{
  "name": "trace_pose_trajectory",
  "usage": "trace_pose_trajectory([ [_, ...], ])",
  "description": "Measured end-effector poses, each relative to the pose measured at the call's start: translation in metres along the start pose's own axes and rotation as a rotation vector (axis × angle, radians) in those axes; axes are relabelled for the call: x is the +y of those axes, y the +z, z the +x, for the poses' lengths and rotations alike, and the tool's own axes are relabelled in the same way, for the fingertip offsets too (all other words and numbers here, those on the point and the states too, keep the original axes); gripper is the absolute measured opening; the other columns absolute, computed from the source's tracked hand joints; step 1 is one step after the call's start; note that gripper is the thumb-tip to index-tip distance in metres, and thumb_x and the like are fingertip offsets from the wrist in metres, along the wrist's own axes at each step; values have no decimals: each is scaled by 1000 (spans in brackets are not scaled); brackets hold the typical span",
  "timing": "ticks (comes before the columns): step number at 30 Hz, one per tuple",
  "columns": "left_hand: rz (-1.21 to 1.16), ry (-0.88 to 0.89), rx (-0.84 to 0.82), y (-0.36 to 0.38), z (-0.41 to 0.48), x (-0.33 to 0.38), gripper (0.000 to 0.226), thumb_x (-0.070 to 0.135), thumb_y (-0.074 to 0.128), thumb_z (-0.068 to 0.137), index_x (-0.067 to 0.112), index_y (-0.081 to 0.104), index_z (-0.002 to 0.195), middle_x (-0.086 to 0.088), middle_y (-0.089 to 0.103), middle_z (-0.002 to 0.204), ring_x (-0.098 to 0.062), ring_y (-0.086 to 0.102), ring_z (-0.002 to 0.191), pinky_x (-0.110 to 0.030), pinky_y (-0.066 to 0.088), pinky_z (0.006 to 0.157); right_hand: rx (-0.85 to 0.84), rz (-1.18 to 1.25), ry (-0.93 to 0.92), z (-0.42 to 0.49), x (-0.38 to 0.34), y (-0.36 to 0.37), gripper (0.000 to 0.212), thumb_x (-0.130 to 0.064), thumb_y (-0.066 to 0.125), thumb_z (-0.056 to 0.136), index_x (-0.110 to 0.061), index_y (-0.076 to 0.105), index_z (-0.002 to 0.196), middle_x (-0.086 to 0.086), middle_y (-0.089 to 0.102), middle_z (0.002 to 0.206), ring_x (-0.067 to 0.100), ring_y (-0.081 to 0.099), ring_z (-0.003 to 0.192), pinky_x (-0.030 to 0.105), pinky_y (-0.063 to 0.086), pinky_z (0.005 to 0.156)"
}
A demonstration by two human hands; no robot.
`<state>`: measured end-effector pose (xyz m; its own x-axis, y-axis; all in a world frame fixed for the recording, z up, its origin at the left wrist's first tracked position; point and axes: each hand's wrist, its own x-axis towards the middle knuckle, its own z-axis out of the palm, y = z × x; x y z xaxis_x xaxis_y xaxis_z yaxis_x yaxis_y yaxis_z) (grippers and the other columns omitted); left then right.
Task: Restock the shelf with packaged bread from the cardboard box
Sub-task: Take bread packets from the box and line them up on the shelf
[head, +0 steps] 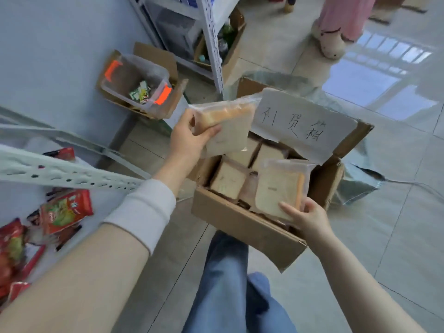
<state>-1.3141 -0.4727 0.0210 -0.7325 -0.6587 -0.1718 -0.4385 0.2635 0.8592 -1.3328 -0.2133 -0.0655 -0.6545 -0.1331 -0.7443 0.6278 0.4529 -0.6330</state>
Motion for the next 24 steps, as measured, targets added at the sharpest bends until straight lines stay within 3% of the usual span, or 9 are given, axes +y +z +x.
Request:
trace_pose_trajectory([
  [3, -117, -4, 134, -64, -61, 30, 33, 18, 69, 81, 14, 53, 111, 9, 56, 91, 4, 53, 80, 2, 41, 64, -126, 16, -104, -64, -27, -1, 22, -19, 75, 75, -20, 62, 93, 3, 68, 98, 26, 66, 96, 44, 53, 89],
  [5, -147, -9, 233, -112, -99, 47, 38, 23, 69, 81, 11, 55, 114, 10, 57, 93, -1, 57, 86, 1, 42, 65, -217, 21, -182, -110, -48, 6, 21, -18, 74, 76, -19, 63, 94, 3, 69, 97, 23, 67, 94, 42, 54, 87],
  [9, -184, 6, 413, -217, -169, 74, 27, 24, 71, 79, 14, 55, 100, 13, 56, 81, 0, 54, 75, -12, 44, 68, -354, 13, -319, -203, -90, 42, 27, -17, 73, 76, -17, 64, 101, 0, 70, 95, 16, 69, 87, 30, 58, 76],
  [12, -171, 46, 549, -300, -219, 86, 18, 19, 70, 80, 20, 53, 85, 15, 56, 77, 12, 52, 63, -7, 42, 62, -445, -15, -403, -264, -113, 85, 36, -18, 75, 73, -8, 64, 106, 5, 72, 98, 19, 70, 86, 29, 59, 75],
  [14, -147, 65, 651, -354, -252, 85, 25, 18, 70, 80, 27, 47, 72, 15, 52, 72, 13, 49, 54, -8, 40, 58, -505, -45, -456, -303, -122, 120, 29, -19, 76, 71, -9, 65, 96, 7, 72, 96, 21, 71, 86, 32, 58, 77],
  [16, -130, 60, 735, -409, -286, 77, 29, 20, 70, 80, 28, 44, 70, 14, 51, 71, 13, 50, 55, -7, 40, 58, -577, -54, -505, -341, -128, 161, 16, -18, 76, 71, -15, 62, 79, 5, 72, 87, 17, 71, 80, 31, 58, 73],
  [19, -130, 54, 845, -491, -337, 50, 26, 20, 69, 82, 28, 44, 74, 12, 52, 76, 2, 51, 68, -10, 42, 61, -689, -68, -580, -401, -130, 229, 16, -21, 76, 69, -18, 62, 75, -4, 73, 73, 9, 70, 70, 20, 57, 62],
  [22, -178, 24, 961, -567, -385, 2, 25, 20, 69, 81, 29, 46, 81, 8, 55, 82, -8, 54, 76, -21, 45, 68, -782, -62, -623, -455, -125, 303, 37, -38, 81, 50, -16, 67, 76, -2, 74, 73, 13, 70, 73, 22, 58, 65],
  [24, -211, -3, 1023, -608, -409, -29, 23, 19, 68, 82, 28, 47, 86, 8, 56, 83, -7, 55, 75, -21, 44, 66, -850, -60, -627, -485, -124, 351, 44, -34, 78, 51, -13, 67, 88, 0, 75, 77, 14, 71, 74, 20, 56, 63],
])
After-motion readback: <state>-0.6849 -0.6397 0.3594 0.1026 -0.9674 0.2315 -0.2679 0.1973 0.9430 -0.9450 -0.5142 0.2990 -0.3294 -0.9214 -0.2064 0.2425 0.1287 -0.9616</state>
